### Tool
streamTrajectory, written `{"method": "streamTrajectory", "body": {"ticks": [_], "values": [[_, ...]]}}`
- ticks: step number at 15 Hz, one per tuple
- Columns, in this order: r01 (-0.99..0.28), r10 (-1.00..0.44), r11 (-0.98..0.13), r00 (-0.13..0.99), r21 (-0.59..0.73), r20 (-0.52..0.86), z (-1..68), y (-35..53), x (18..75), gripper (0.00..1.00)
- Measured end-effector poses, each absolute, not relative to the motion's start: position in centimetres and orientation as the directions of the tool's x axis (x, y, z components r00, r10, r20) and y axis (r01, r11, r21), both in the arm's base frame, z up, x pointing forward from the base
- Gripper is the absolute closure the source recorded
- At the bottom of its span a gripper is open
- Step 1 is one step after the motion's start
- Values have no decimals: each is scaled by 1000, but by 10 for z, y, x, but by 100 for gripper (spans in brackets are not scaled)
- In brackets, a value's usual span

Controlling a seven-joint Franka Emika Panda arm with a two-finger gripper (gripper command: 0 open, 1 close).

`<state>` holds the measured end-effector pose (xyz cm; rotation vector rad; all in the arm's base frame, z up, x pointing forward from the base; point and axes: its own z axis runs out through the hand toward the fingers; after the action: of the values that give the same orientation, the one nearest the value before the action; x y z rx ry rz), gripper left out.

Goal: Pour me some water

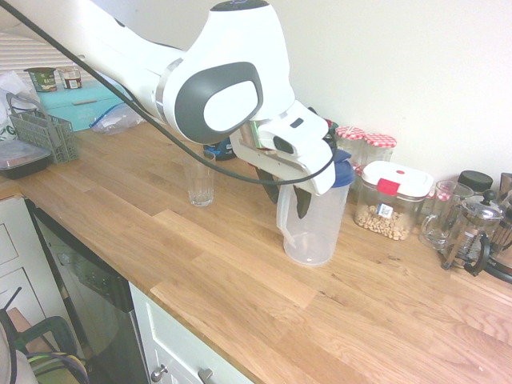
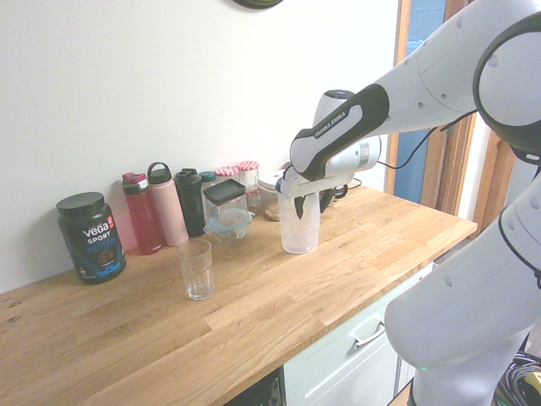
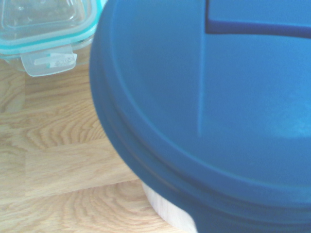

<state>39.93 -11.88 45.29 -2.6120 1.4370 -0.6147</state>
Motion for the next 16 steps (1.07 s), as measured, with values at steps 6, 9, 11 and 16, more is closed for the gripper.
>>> {"method": "streamTrajectory", "body": {"ticks": [6,9,11,16], "values": [[-788,-828,-551,473,-276,302,455,-118,401,100],[-790,-829,-548,471,-275,301,454,-119,401,100],[-791,-830,-547,469,-276,300,454,-120,400,100],[-789,-815,-575,530,-216,231,461,-133,395,100]]}}
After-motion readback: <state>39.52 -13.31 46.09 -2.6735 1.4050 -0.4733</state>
